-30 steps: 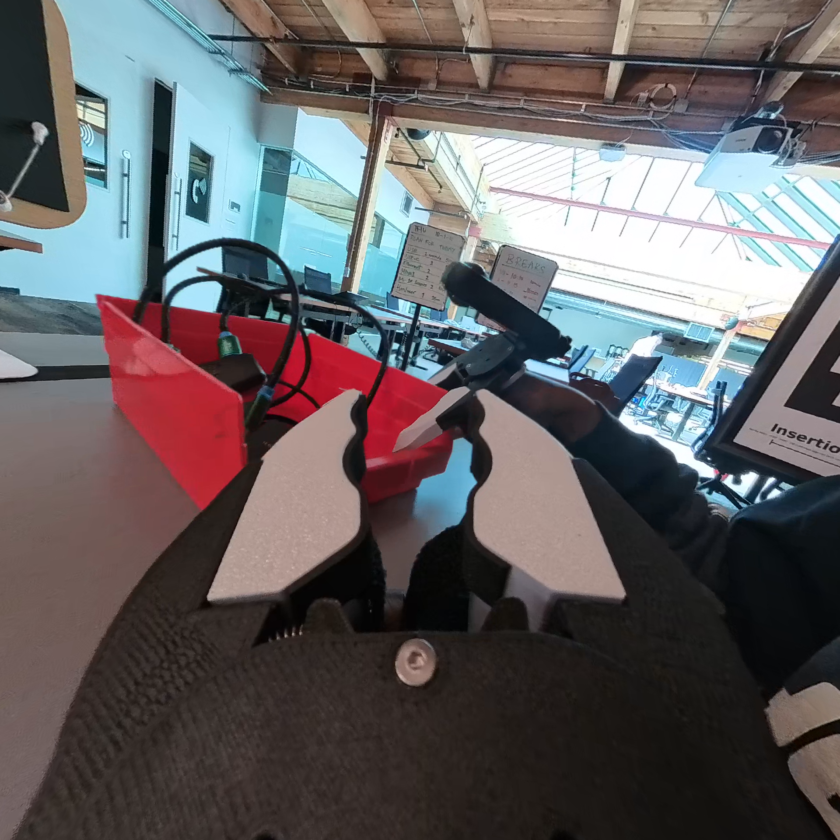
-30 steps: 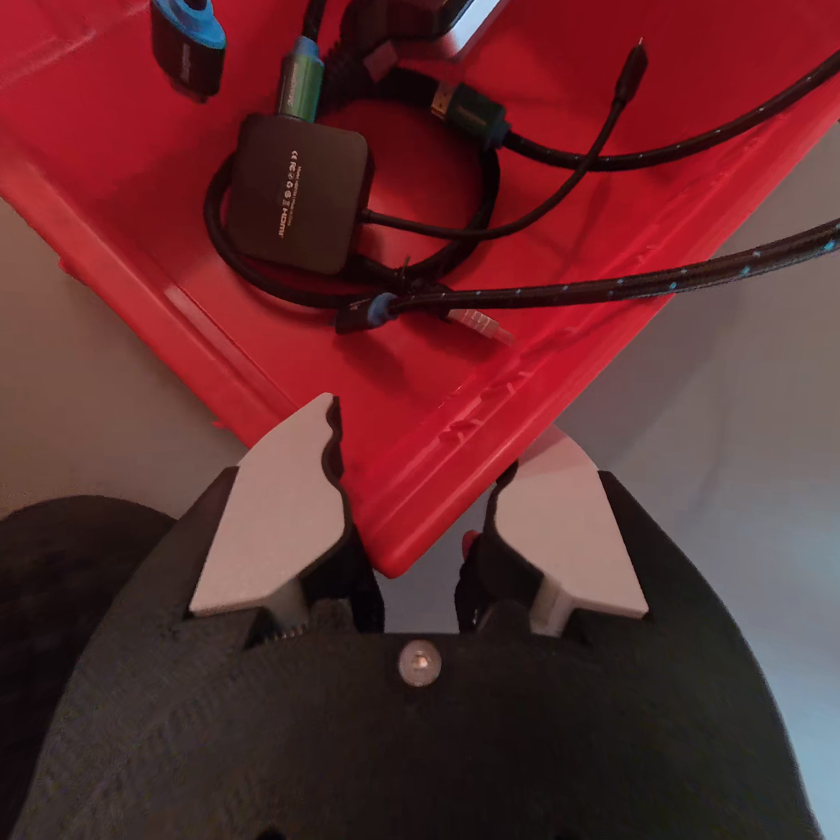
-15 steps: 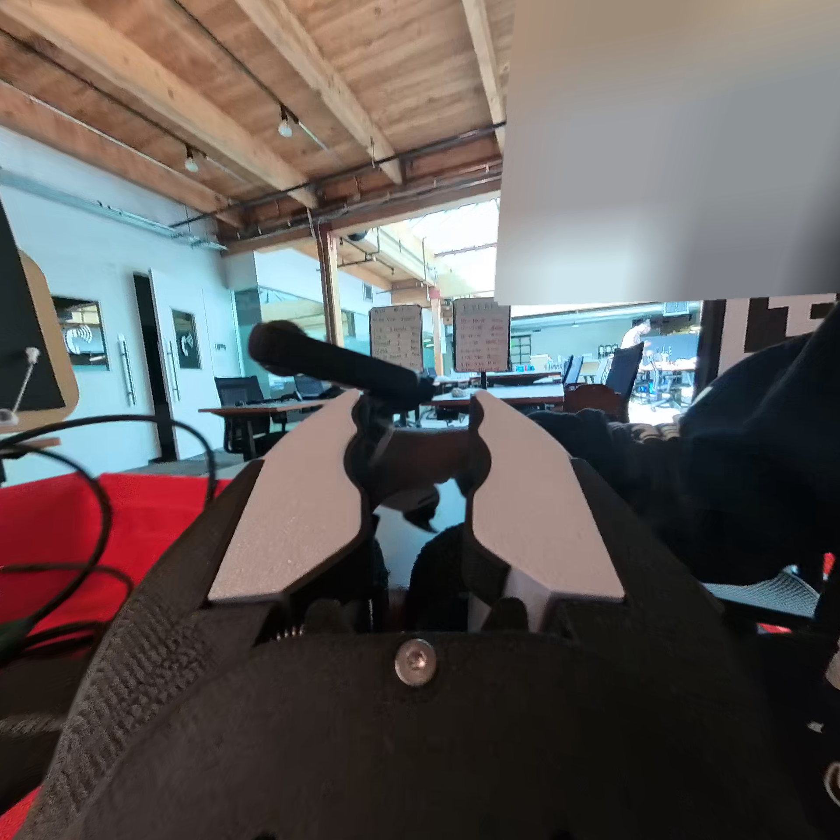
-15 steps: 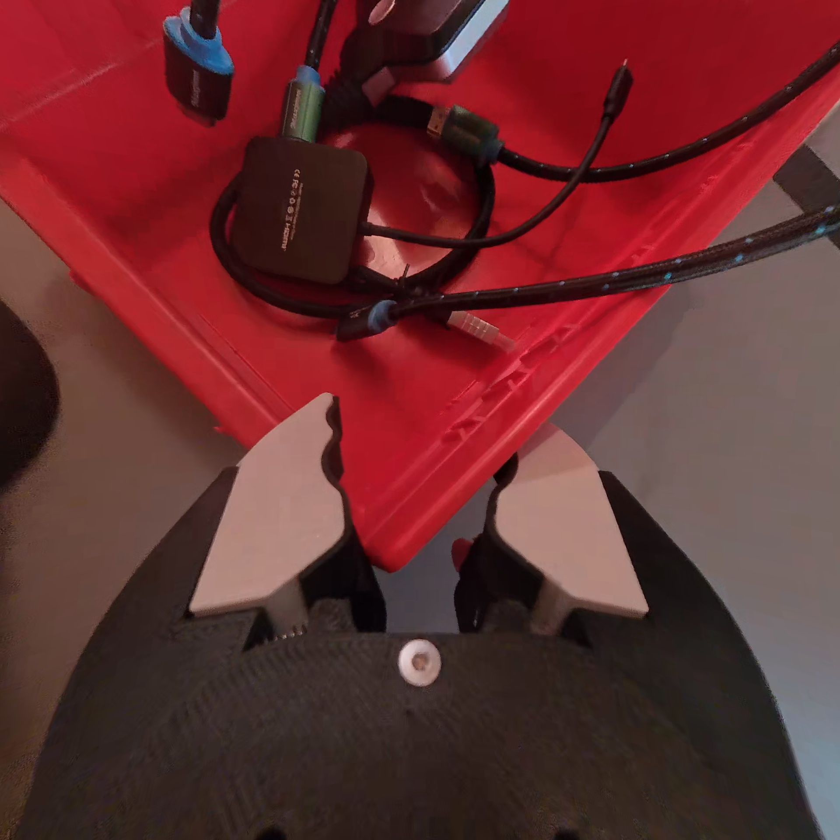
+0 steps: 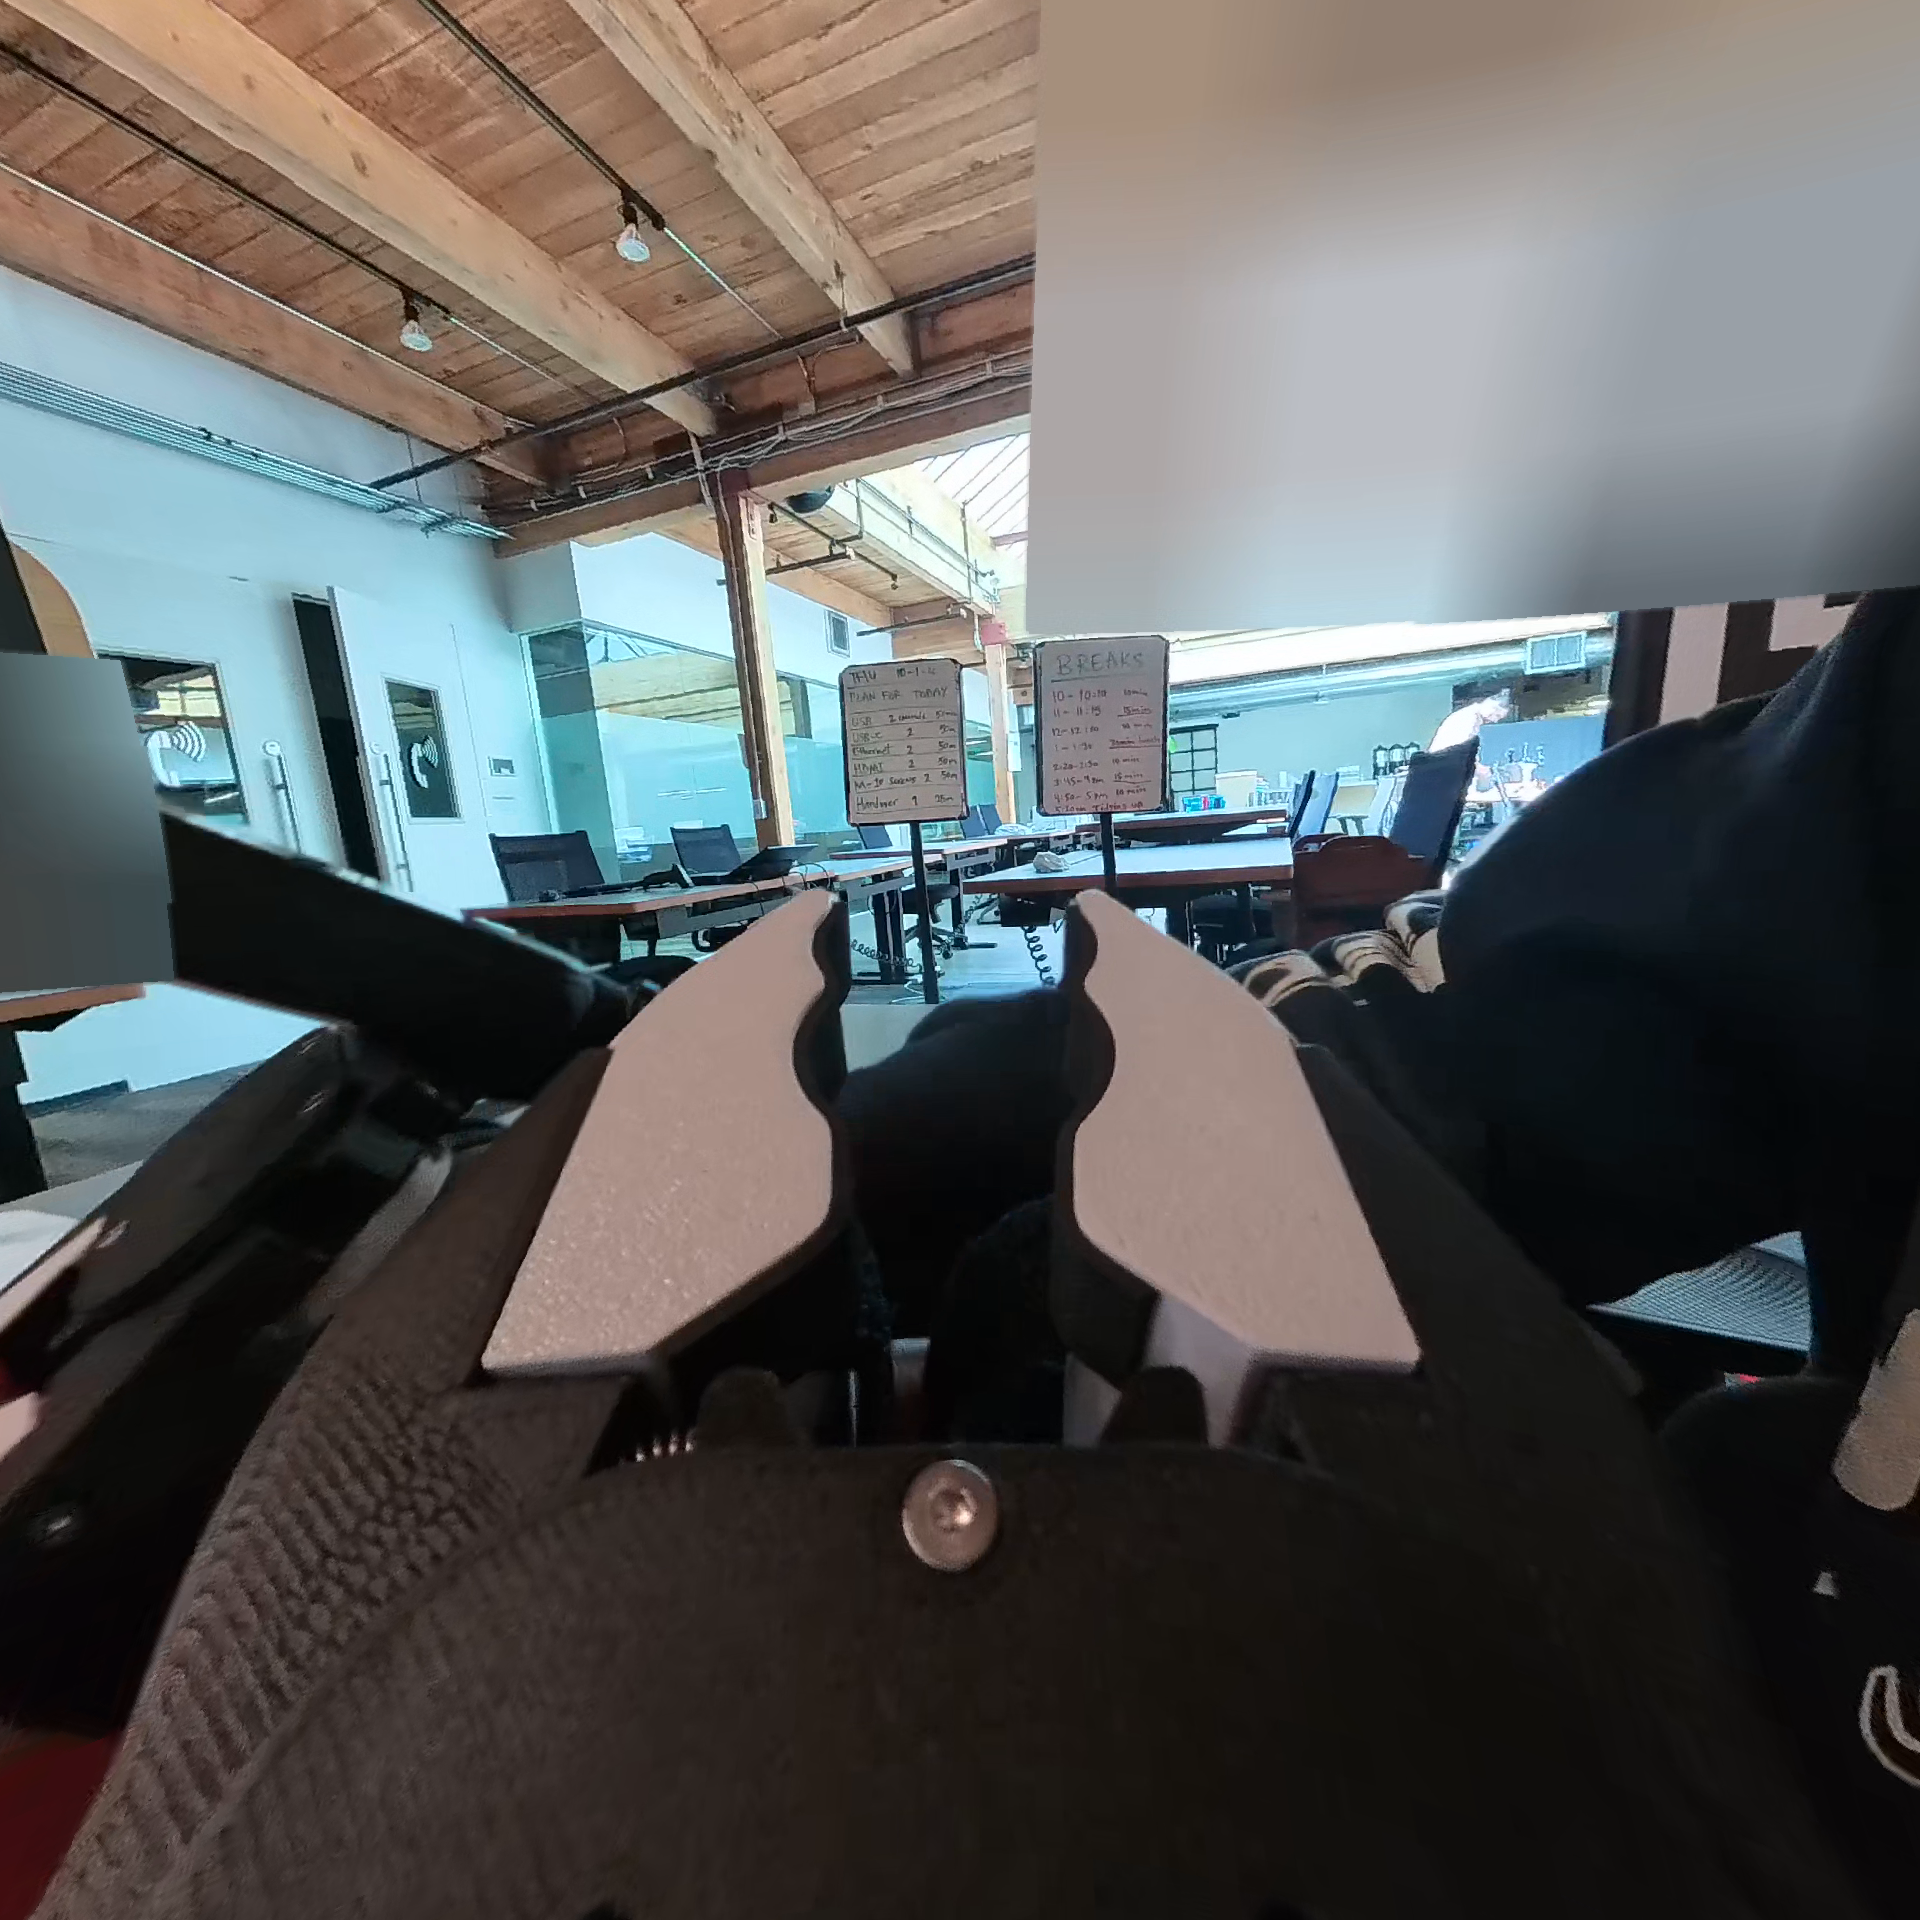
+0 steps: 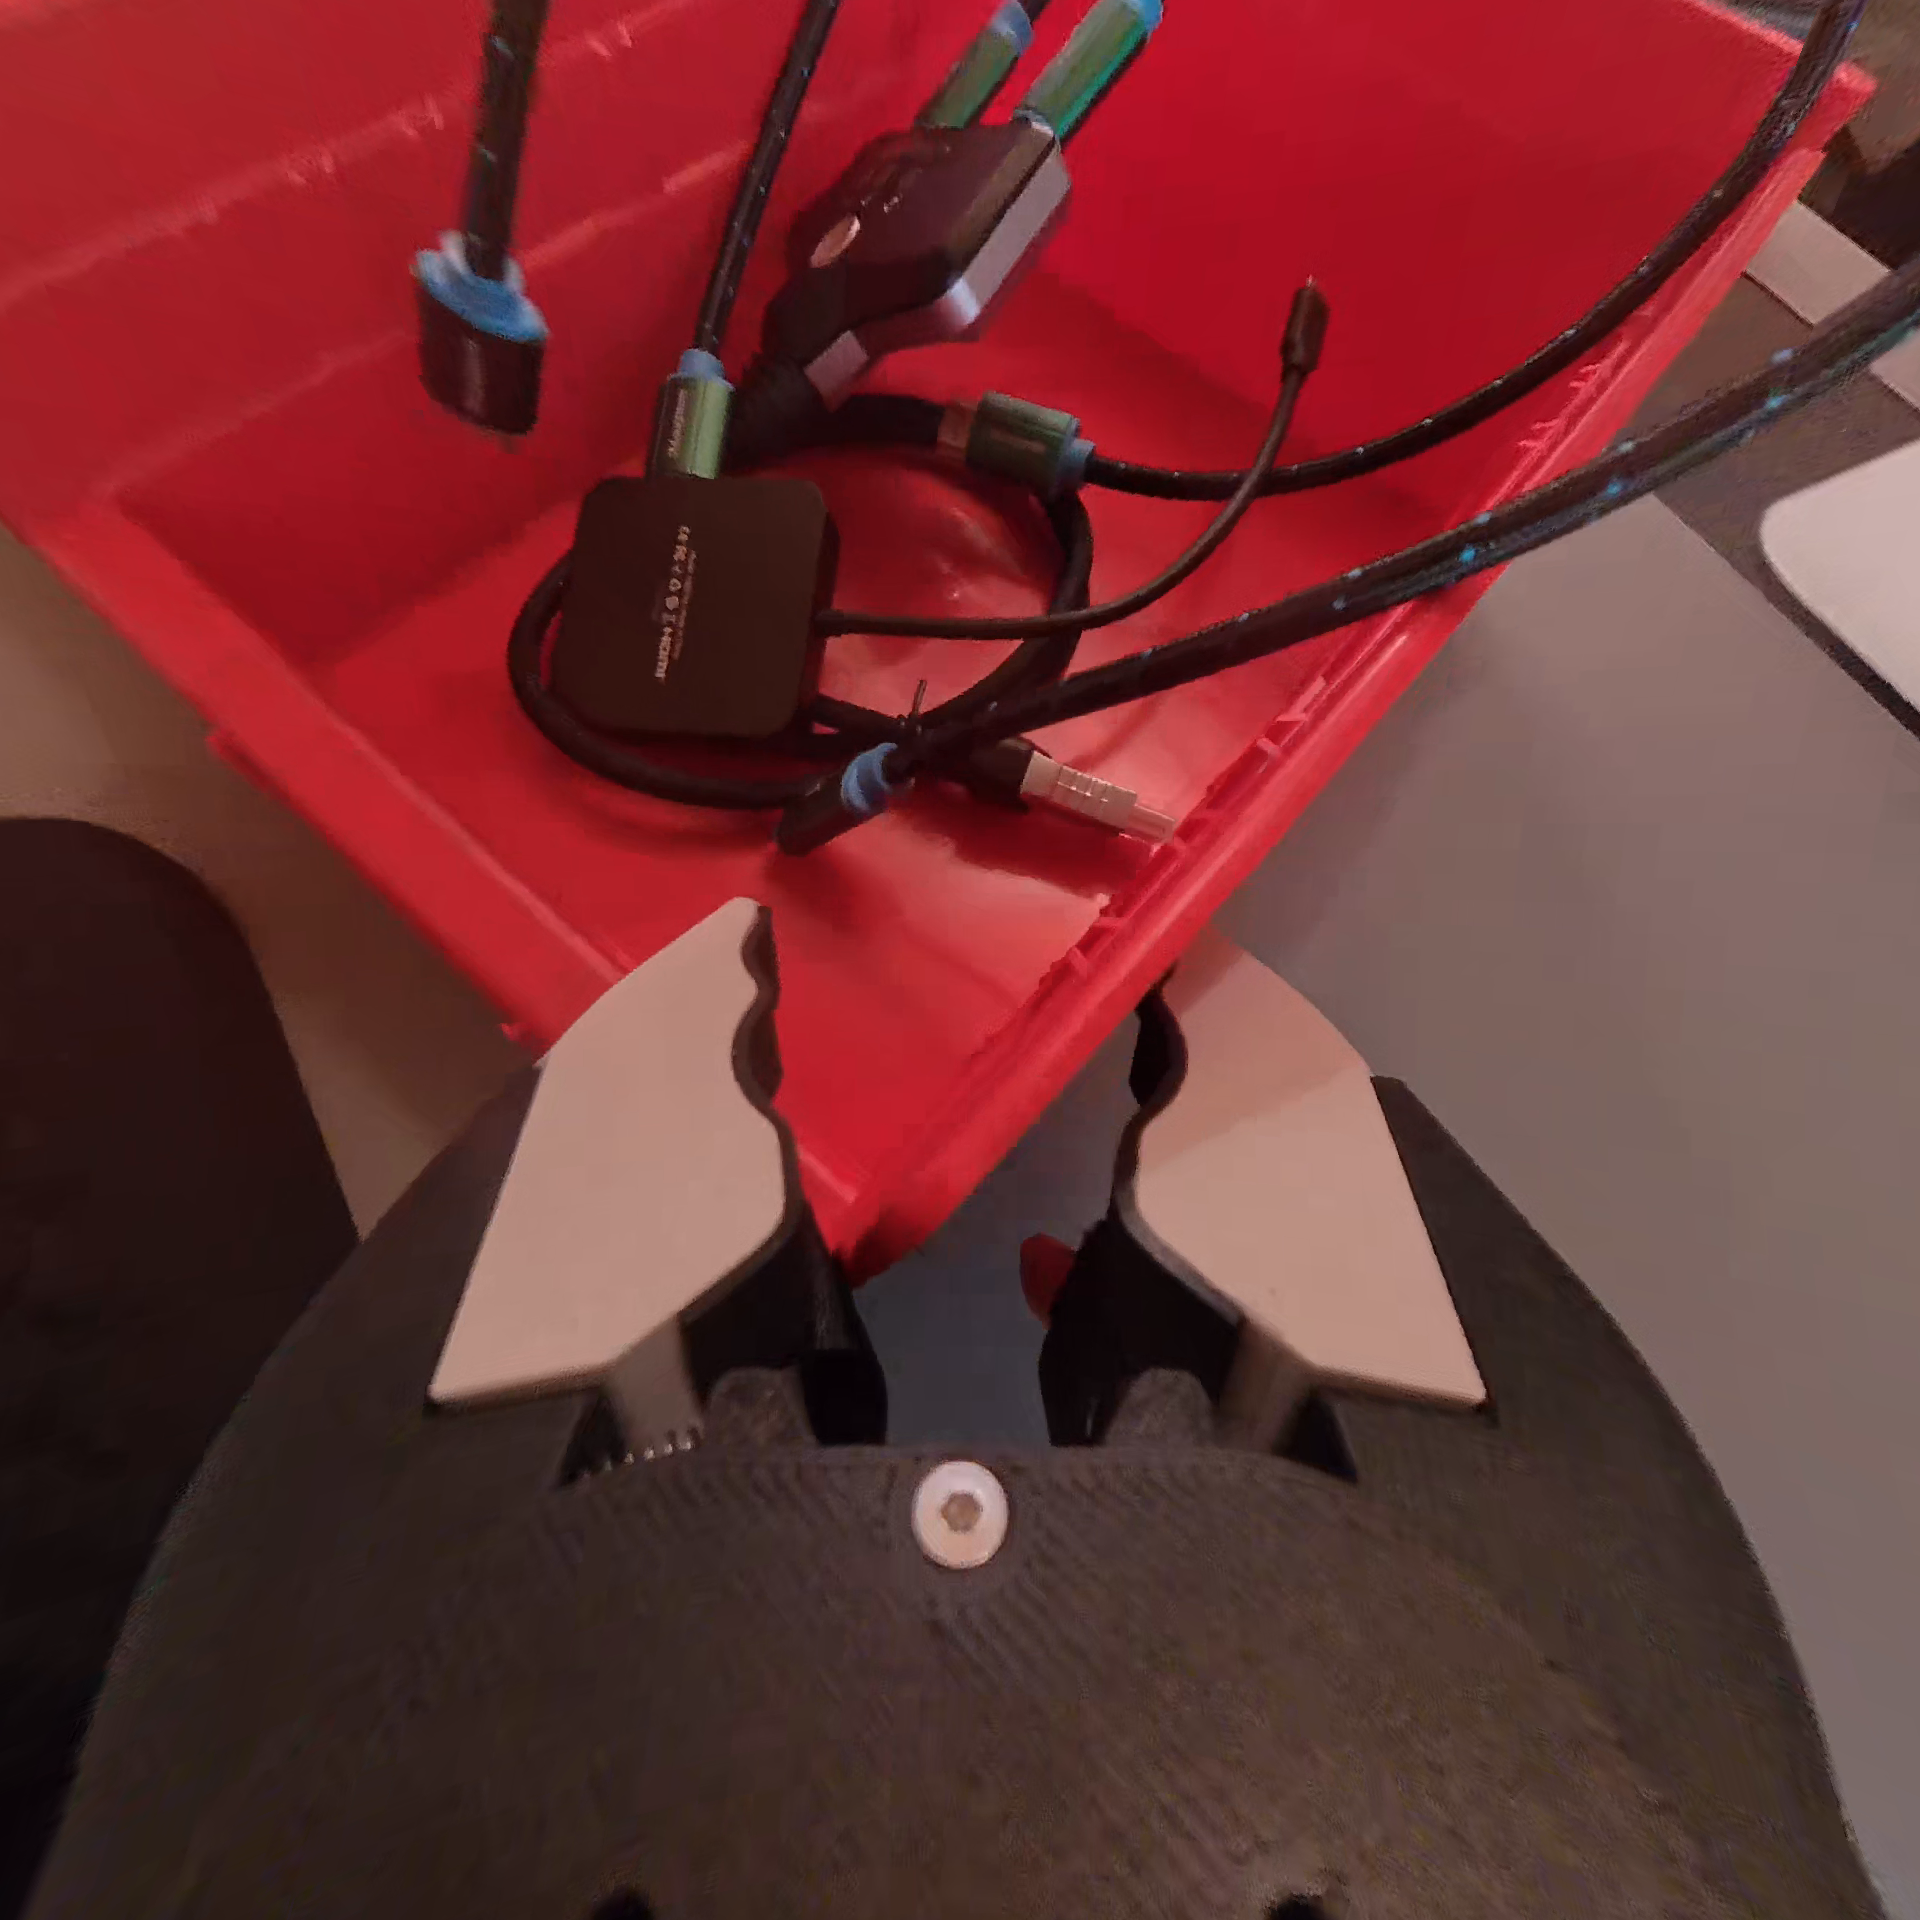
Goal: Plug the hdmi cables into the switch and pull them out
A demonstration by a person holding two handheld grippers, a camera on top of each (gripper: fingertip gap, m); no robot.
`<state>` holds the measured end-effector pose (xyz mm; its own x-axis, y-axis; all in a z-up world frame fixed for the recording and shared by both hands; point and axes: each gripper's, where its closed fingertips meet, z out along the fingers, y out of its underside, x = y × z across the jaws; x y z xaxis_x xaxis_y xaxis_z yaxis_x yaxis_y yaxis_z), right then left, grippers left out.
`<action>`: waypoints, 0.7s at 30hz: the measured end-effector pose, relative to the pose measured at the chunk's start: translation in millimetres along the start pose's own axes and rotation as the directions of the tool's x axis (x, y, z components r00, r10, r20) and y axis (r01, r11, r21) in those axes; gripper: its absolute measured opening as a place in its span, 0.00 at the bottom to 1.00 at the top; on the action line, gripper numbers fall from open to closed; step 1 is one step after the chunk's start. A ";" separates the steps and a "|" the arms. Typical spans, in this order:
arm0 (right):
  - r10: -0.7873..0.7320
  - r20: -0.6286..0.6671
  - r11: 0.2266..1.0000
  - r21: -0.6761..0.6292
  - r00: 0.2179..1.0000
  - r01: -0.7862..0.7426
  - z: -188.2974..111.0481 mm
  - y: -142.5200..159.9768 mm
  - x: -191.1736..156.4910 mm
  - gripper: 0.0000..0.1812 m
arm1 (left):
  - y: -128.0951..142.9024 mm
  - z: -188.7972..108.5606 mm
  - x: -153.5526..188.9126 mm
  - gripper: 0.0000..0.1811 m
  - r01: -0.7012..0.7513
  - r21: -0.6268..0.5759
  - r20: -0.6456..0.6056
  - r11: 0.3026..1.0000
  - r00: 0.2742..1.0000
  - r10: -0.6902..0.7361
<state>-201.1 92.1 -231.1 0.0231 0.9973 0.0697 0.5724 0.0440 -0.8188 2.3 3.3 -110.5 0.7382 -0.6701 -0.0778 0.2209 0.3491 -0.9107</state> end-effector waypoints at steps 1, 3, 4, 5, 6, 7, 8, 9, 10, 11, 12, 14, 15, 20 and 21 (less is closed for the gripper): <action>0.008 0.022 0.999 0.031 1.000 -0.008 3.7 -3.7 -3.3 0.38 | -0.2 0.2 -0.1 0.21 0.003 0.003 -0.001 1.000 1.000 -0.003; 0.034 0.109 0.991 0.122 0.993 -0.048 8.4 -11.1 -13.3 0.40 | 0.3 0.5 0.2 0.22 0.013 0.004 -0.004 1.000 1.000 -0.013; 0.048 0.182 0.982 0.170 0.982 -0.079 8.7 -13.8 -21.1 0.42 | 0.9 0.5 0.1 0.21 0.019 0.002 -0.005 1.000 1.000 -0.019; 0.060 0.261 0.976 0.186 0.964 -0.111 6.0 -14.8 -28.4 0.43 | 1.4 0.5 0.1 0.21 0.022 0.001 -0.005 1.000 1.000 -0.022; 0.082 0.321 0.971 0.188 0.944 -0.148 1.2 -16.9 -32.4 0.44 | 1.3 0.4 0.4 0.22 0.025 0.002 -0.007 1.000 1.000 -0.025; 0.106 0.363 0.956 0.218 0.926 -0.195 -6.9 -23.7 -32.8 0.50 | 0.9 0.3 0.8 0.22 0.029 0.006 -0.010 1.000 1.000 -0.029; 0.139 0.383 0.931 0.264 0.913 -0.253 -18.5 -33.3 -28.1 0.54 | 0.4 -0.2 0.9 0.22 0.030 0.009 -0.011 1.000 0.999 -0.030; 0.171 0.396 0.896 0.319 0.902 -0.310 -33.7 -43.8 -20.0 0.57 | -0.6 -0.8 0.4 0.22 0.025 0.014 -0.008 1.000 1.000 -0.025; 0.195 0.407 0.853 0.378 0.892 -0.359 -52.8 -54.7 -10.0 0.60 | -2.5 -2.0 -0.1 0.22 0.013 0.022 -0.003 1.000 1.000 -0.013; 0.223 0.407 0.802 0.439 0.886 -0.404 -74.6 -64.6 2.9 0.60 | -5.3 -4.2 -0.4 0.23 -0.003 0.032 0.002 0.999 1.000 0.003; 0.250 0.398 0.750 0.497 0.883 -0.436 -98.8 -73.1 17.3 0.61 | -9.3 -7.6 0.1 0.23 -0.018 0.039 -0.001 0.999 1.000 0.018; 0.270 0.383 0.696 0.556 0.884 -0.454 -149.5 -73.4 37.0 0.62 | -32.5 -21.4 4.3 0.25 -0.033 0.037 -0.042 0.999 0.998 0.035; 0.269 0.359 0.697 0.568 0.894 -0.438 -172.6 -63.0 42.7 0.62 | -53.4 -33.2 4.6 0.26 -0.060 0.022 -0.055 0.998 0.997 0.061; 0.281 -0.049 0.688 0.707 0.958 -0.165 -255.5 51.4 76.8 0.65 | -150.7 -150.3 -65.6 0.27 -0.377 -0.254 0.336 0.891 0.829 0.447; 0.275 -0.122 0.692 0.714 0.954 -0.108 -266.2 74.6 76.0 0.66 | -150.6 -183.5 -88.1 0.27 -0.360 -0.407 0.394 0.840 0.760 0.517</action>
<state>61.6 155.5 -135.3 0.2792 0.9561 -0.0889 -0.1914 -0.0353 -0.9809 -213.0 -110.5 -41.0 0.9264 -0.0708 -0.3698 -0.3395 0.2672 -0.9019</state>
